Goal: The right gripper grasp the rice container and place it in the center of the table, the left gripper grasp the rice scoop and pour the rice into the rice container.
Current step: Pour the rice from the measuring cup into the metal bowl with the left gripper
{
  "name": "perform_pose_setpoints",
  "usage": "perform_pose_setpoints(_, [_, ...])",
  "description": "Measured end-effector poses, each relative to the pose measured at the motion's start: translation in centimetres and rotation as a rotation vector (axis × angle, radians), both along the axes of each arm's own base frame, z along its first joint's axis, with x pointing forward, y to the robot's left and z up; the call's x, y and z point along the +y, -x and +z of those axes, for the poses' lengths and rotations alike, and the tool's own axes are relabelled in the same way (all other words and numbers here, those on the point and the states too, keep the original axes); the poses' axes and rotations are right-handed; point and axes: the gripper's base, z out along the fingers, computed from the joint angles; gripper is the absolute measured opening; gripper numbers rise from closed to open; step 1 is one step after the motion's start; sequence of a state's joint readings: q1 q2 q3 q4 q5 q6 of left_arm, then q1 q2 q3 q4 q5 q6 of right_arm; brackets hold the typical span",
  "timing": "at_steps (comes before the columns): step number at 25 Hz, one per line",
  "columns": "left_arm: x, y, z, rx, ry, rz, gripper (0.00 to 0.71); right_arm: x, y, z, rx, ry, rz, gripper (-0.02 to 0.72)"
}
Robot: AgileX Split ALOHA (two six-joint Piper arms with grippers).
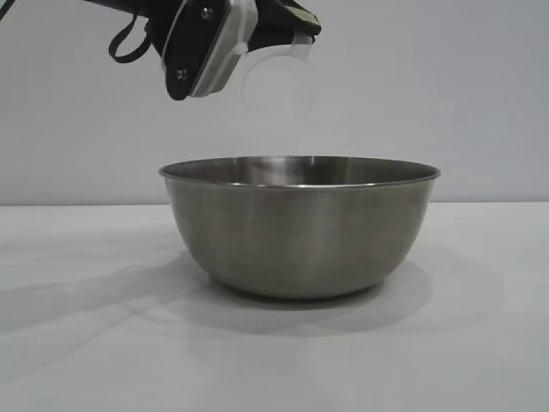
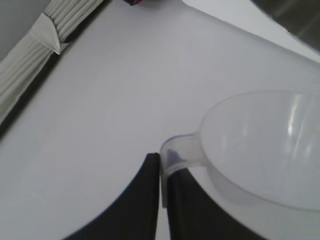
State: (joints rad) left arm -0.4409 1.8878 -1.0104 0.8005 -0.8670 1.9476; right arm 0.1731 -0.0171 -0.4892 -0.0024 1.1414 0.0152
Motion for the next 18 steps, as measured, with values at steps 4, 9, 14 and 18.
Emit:
perform_pose_setpoints(4, [-0.12,0.15,0.34,-0.060,0.008,-0.024,0.000,0.00,0.00,0.00,0.000,0.000,0.000,0.534])
perform_pose_setpoints(9, [-0.26,0.33,0.80,-0.097,0.042,-0.050,0.000,0.00,0.00,0.00,0.000,0.000,0.000,0.534])
perform_pose_setpoints(14, [-0.28,0.37,0.88,-0.101,0.050,-0.055,0.000,0.00,0.00,0.00,0.000,0.000,0.000,0.534])
perform_pose_setpoints(18, [-0.28,0.37,0.88,-0.058,0.075,-0.053,0.000,0.00,0.00,0.00,0.000,0.000,0.000,0.534])
